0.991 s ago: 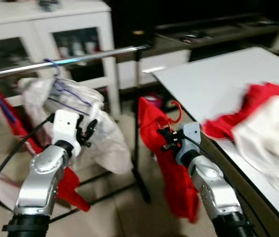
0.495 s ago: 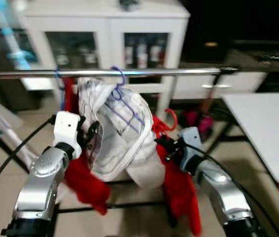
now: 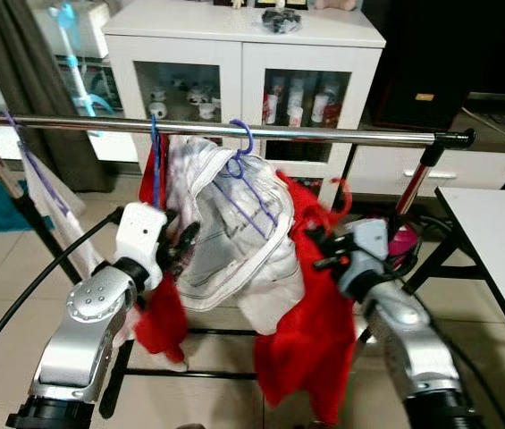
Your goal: Hang hanger
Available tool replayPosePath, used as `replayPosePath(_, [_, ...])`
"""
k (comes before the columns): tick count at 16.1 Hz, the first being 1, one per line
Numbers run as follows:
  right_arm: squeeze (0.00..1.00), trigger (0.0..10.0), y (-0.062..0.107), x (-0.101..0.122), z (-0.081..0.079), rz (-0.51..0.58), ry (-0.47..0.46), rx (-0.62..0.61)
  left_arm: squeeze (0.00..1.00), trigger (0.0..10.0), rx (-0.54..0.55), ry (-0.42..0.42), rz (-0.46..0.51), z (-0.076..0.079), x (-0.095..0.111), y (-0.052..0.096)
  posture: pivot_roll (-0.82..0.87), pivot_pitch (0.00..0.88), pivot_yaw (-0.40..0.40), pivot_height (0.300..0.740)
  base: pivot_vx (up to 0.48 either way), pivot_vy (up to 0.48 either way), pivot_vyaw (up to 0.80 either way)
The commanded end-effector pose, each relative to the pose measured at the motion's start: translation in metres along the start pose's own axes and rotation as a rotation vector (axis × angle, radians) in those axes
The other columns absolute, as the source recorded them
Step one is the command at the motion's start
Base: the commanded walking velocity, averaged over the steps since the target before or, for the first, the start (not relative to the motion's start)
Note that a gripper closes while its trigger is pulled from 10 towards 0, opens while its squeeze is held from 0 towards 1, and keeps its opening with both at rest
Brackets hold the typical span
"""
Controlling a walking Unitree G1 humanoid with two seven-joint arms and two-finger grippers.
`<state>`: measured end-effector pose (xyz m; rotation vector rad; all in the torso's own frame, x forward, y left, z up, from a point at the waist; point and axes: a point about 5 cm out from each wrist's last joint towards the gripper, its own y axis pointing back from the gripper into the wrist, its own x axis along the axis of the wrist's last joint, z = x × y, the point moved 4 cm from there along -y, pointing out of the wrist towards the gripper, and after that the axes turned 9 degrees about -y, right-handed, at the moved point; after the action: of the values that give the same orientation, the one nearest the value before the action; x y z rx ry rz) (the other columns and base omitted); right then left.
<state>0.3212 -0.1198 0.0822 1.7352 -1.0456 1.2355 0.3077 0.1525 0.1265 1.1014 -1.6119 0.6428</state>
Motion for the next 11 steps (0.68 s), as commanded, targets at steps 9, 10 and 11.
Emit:
replayPosePath(9, [0.0,10.0,-0.043,0.088,0.017,0.157,0.071,-0.101,0.0,10.0,-0.469,0.045,0.186,0.035,0.042,0.024,-0.03,0.0,-0.002,0.74,0.0,0.0,0.0])
replayPosePath(10, [0.0,10.0,-0.051,0.085,0.025,0.104,0.071,-0.138,0.0,10.0,-0.489,0.051,0.201,0.035,0.046,0.024,-0.03,0.0,-0.001,0.74,0.0,0.0,0.0])
replayPosePath(11, [0.0,10.0,-0.061,0.082,0.03,0.037,0.084,-0.158,0.0,10.0,-0.497,0.054,0.205,0.034,0.048,0.025,-0.03,0.0,0.0,0.74,0.0,0.0,0.0])
